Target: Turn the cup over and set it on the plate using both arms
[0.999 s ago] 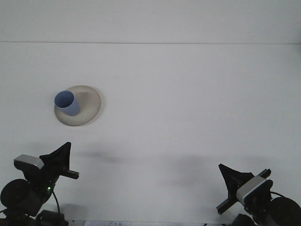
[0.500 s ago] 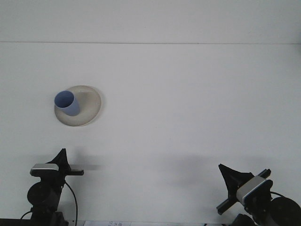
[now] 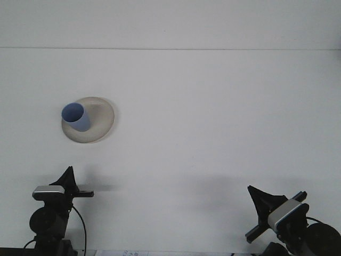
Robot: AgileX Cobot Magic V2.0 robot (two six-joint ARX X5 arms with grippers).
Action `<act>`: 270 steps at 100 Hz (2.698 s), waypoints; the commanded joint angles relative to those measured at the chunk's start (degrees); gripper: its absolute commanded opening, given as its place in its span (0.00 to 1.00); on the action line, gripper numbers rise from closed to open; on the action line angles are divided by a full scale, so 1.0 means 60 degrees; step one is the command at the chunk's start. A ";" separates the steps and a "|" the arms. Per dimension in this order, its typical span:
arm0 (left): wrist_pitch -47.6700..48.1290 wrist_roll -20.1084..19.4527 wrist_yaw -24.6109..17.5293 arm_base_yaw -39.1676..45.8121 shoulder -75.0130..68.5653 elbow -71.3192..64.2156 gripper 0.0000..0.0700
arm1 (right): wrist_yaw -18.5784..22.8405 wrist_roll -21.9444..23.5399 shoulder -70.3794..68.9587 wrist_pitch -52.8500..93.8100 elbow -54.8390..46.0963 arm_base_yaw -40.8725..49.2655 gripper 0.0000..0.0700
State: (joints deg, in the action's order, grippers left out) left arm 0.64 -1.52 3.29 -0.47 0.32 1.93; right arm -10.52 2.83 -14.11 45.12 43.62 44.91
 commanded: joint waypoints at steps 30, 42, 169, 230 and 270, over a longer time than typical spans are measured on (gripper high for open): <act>-0.0098 0.0087 0.0047 0.0015 -0.0025 -0.0168 0.02 | -0.0007 0.0084 -0.0025 -0.0095 0.0033 0.0076 0.01; -0.0098 0.0087 0.0047 0.0015 -0.0025 -0.0168 0.02 | -0.0004 0.0084 -0.0025 -0.0091 0.0033 0.0087 0.01; -0.0106 0.0087 0.0047 0.0015 -0.0025 -0.0168 0.02 | 0.2681 0.0058 0.2339 -0.6972 -0.7147 -0.7482 0.01; -0.0109 0.0087 0.0047 0.0015 -0.0025 -0.0168 0.02 | 0.2685 0.0058 0.2339 -0.7056 -0.7147 -0.7482 0.01; -0.0109 0.0087 0.0047 0.0015 -0.0025 -0.0168 0.02 | 0.2685 0.0055 0.2339 -0.7056 -0.7147 -0.7482 0.01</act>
State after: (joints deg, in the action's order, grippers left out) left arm 0.58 -1.39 3.29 -0.47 0.32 1.93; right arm 5.76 2.44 -0.12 3.55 0.84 0.03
